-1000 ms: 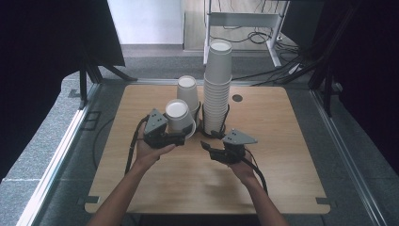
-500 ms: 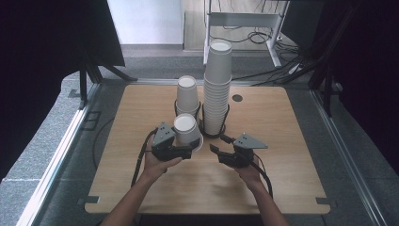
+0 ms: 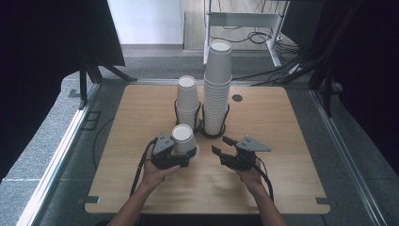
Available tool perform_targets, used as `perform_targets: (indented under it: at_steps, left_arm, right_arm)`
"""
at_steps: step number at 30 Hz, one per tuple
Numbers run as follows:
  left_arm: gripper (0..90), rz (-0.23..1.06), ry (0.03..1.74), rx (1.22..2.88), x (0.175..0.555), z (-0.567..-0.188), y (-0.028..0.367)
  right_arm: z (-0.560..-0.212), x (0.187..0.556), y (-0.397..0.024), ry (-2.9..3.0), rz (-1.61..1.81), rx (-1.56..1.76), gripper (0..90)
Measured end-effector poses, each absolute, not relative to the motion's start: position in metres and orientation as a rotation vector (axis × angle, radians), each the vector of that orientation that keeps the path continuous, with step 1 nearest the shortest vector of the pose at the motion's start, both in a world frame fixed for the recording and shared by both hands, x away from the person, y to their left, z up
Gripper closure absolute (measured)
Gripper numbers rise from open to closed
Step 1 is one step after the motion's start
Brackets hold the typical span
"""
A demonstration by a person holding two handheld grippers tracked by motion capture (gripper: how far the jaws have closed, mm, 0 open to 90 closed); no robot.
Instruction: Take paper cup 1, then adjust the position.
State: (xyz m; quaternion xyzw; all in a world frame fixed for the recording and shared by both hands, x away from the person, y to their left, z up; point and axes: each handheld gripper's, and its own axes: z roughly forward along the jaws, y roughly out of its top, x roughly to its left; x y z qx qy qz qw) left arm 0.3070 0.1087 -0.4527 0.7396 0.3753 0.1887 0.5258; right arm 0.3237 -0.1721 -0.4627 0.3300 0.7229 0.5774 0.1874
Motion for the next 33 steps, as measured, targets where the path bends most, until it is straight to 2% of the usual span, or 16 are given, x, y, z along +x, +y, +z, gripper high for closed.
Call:
perform_targets:
  at_steps: [7, 19, 33]
  left_arm:
    - [15.2, 0.465, 0.912, 1.787, 0.305, -0.458, 0.110]
    - [15.1, 0.463, 0.873, 1.874, 0.306, -0.469, 0.091]
    - [15.1, 0.433, 0.847, 1.952, 0.304, -0.481, 0.076]
  right_arm:
    - [-0.462, 0.315, -0.167, 2.022, 1.627, 0.920, 38.0]
    - [-0.461, 0.302, -0.154, 2.049, 1.673, 0.841, 27.1]
    - [-0.456, 0.295, -0.155, 2.050, 1.745, 0.834, 25.0]
